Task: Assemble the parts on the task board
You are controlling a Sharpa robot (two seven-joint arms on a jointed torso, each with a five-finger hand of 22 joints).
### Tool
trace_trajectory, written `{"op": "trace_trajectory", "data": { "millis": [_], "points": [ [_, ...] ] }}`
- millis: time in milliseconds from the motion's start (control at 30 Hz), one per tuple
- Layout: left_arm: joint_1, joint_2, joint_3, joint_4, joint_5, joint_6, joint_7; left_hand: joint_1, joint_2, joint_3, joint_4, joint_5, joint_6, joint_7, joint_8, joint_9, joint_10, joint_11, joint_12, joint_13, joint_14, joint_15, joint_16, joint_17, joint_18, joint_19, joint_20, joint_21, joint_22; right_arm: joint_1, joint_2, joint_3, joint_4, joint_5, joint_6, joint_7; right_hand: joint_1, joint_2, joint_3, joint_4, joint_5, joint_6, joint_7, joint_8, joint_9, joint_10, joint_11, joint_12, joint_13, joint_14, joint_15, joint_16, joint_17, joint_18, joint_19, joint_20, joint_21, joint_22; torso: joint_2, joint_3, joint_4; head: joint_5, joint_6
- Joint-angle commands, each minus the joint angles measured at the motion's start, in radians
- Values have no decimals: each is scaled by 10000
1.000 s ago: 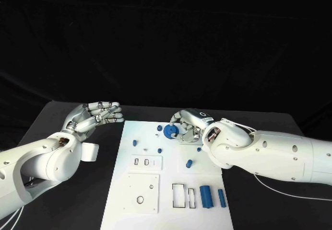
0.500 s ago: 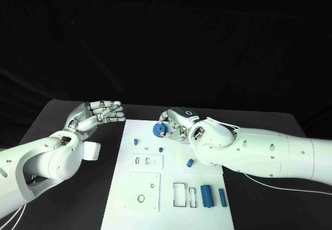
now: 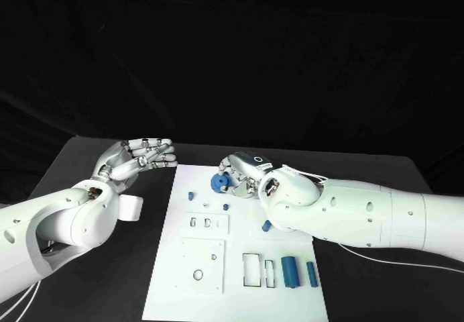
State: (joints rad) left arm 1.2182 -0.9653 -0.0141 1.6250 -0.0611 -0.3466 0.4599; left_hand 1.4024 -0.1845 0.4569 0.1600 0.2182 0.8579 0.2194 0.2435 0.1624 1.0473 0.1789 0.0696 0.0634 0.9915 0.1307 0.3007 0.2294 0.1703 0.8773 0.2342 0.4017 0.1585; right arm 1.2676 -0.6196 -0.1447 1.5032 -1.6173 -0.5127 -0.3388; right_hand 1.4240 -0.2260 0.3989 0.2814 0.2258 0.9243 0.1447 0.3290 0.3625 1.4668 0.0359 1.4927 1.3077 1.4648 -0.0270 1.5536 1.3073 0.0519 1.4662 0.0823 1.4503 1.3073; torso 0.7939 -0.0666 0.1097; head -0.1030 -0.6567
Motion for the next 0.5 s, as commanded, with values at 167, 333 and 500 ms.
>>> {"op": "trace_trajectory", "data": {
  "millis": [167,333,500],
  "points": [
    [6,22,5,14,20,174,48,-33,26,17,-44,-35,-6,190,-60,-13,-14,23,-59,10,-45,24,-63,8,98,-54,1,58,12,-28,2,-1,-30,-123,329,-112,-27,8,41,2,5,600,-340,18,382,489,-48,51,1835,949,-69,61,2070,-135,94,-61,22,1355,-22,13,-2,13,-38],
    [6,24,5,10,20,178,42,-33,26,17,-44,-35,-6,190,-60,-13,-14,23,-59,10,-45,24,-63,8,98,-54,1,58,12,-34,-3,-2,-39,-120,392,-125,-27,8,41,2,5,600,-340,18,382,489,-48,51,1835,949,-69,61,2070,-135,94,-61,22,1355,-23,11,8,8,-40],
    [6,20,5,4,20,171,37,-33,26,17,-44,-35,-6,190,-60,-13,-14,23,-59,10,-45,24,-63,8,98,-54,1,58,12,-43,-2,-5,-61,-117,418,-124,-91,-61,34,-3,-4,581,-327,-11,389,476,-39,31,1816,946,-64,58,2057,-128,76,-62,-3,1333,-20,13,-2,7,-60]
  ]
}}
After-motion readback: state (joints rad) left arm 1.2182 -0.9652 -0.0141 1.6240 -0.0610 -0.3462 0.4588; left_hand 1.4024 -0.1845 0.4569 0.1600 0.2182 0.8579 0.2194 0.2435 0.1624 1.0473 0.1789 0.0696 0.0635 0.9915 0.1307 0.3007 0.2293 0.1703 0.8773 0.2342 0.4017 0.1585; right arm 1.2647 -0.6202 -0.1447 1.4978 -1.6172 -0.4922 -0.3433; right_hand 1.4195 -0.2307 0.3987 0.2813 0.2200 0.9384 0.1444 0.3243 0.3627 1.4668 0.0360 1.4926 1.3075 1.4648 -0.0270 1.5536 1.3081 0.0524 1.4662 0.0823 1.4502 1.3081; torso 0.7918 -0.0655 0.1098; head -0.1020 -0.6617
